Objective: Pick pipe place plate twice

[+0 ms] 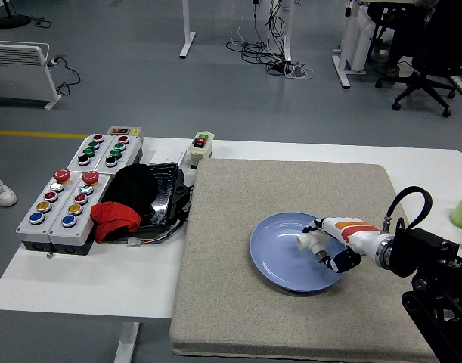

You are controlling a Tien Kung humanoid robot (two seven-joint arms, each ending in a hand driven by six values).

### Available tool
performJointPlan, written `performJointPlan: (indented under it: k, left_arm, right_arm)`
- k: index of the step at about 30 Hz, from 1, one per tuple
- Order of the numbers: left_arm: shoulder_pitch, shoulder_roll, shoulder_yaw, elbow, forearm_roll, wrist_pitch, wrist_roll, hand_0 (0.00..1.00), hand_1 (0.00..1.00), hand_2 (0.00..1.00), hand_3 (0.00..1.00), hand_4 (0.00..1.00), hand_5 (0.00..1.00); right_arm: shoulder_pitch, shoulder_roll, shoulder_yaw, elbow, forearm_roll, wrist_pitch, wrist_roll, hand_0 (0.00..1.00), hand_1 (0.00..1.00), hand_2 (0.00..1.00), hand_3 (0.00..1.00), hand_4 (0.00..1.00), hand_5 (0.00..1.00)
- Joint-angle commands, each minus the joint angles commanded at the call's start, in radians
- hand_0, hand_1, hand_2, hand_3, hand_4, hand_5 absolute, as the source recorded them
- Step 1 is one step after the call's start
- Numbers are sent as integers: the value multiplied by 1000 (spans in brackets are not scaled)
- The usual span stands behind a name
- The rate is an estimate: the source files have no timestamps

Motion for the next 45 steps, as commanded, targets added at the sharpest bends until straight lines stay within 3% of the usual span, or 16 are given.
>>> performJointPlan:
  k: [2, 3, 10, 17, 20, 21, 27, 31, 38, 45]
  left_arm:
    - [0, 0, -1, 0, 1, 0, 0, 625, 579, 597, 604, 299, 998]
    - [1, 0, -4, 0, 5, 0, 3, 625, 580, 596, 604, 298, 998]
    - [4, 1, -11, 0, 15, -3, 12, 625, 580, 595, 603, 298, 998]
    - [4, 4, -8, -1, 14, -4, 8, 624, 579, 595, 603, 294, 998]
    - [3, 4, -10, -1, 18, -4, 8, 624, 579, 595, 603, 294, 998]
    - [2, 5, -11, -1, 21, -5, 8, 624, 578, 593, 602, 293, 998]
    - [0, 6, -16, 0, 27, -6, 10, 625, 576, 592, 601, 293, 998]
    - [-3, 7, -21, 1, 38, -6, 14, 625, 576, 592, 601, 293, 998]
    - [-6, 6, -28, 2, 48, -5, 19, 625, 574, 592, 599, 292, 998]
    - [-4, 3, -31, 1, 46, -4, 20, 625, 573, 591, 597, 292, 998]
  right_arm:
    - [0, 0, 0, 0, -2, -3, 1, 998, 955, 998, 899, 634, 102]
    - [-1, -3, 2, -1, -2, -6, 8, 998, 983, 998, 966, 763, 167]
    - [-11, -12, 18, -7, 8, -8, 40, 998, 987, 998, 985, 790, 200]
    - [-31, -11, 104, -6, 46, -99, 46, 998, 977, 998, 983, 790, 239]
    - [-26, -20, 148, -21, 42, -86, 39, 998, 977, 998, 983, 790, 239]
    - [-24, -24, 168, -29, 37, -79, 40, 998, 960, 998, 912, 757, 217]
    - [-21, -51, 240, -83, 29, -30, 44, 998, 954, 998, 911, 743, 205]
    - [-14, -56, 234, -129, 15, -40, 46, 998, 954, 998, 911, 743, 205]
    - [8, -36, 225, -209, -1, -62, 58, 998, 953, 998, 913, 726, 187]
    - [40, -6, 213, -267, -2, -47, 67, 998, 945, 998, 919, 719, 178]
